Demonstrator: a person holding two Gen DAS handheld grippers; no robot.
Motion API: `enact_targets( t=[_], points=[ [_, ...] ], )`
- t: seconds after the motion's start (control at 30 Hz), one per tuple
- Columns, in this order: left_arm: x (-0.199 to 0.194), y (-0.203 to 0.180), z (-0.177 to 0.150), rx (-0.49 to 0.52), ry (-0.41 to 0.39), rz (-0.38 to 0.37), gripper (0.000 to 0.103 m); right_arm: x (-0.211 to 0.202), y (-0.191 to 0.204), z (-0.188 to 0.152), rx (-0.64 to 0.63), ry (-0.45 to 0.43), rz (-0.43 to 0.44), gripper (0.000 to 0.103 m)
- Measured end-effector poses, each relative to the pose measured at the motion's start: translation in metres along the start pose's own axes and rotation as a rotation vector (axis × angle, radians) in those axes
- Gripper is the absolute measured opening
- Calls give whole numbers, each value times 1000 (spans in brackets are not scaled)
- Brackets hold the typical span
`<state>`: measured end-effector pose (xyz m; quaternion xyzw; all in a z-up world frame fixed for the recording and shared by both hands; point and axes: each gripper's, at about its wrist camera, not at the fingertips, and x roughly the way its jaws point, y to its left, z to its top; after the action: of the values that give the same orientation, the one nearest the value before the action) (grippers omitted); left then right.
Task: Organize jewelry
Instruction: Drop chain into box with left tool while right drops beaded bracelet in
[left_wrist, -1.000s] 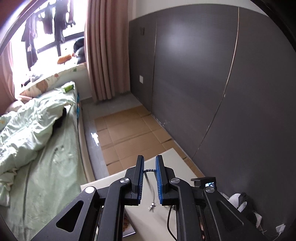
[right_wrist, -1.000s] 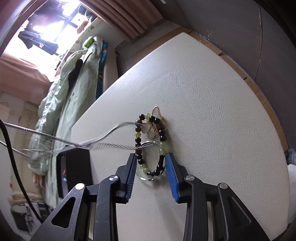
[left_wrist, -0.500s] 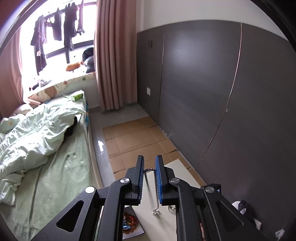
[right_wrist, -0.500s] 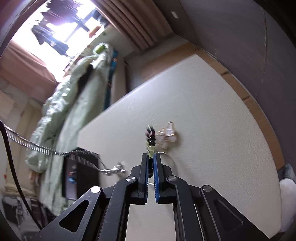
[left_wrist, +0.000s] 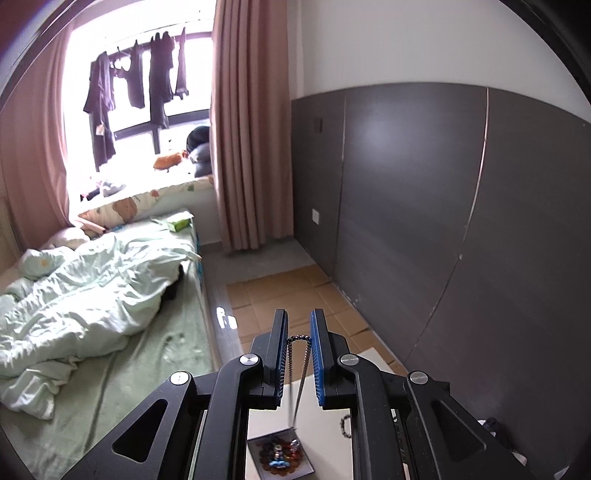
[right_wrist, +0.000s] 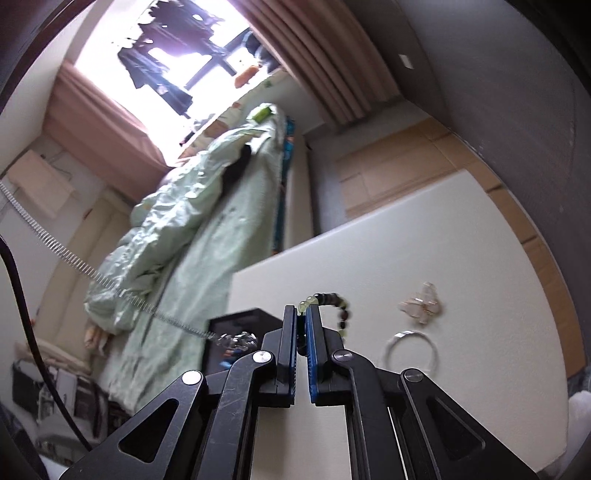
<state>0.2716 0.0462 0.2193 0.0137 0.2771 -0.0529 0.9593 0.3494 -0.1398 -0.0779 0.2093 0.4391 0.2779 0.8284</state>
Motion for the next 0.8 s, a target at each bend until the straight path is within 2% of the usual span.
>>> enact_targets(
  t=[0.17, 0.33, 0.8],
  points=[
    [-9, 14, 1, -10, -7, 16, 13, -3, 38, 5, -59, -6, 50, 6],
    [1, 25, -15, -34, 25, 7, 13, 2, 68, 5, -102, 2, 84, 6],
    [75, 57, -110, -152, 179, -53, 13, 24, 91, -9, -151, 54, 140, 6]
  ],
)
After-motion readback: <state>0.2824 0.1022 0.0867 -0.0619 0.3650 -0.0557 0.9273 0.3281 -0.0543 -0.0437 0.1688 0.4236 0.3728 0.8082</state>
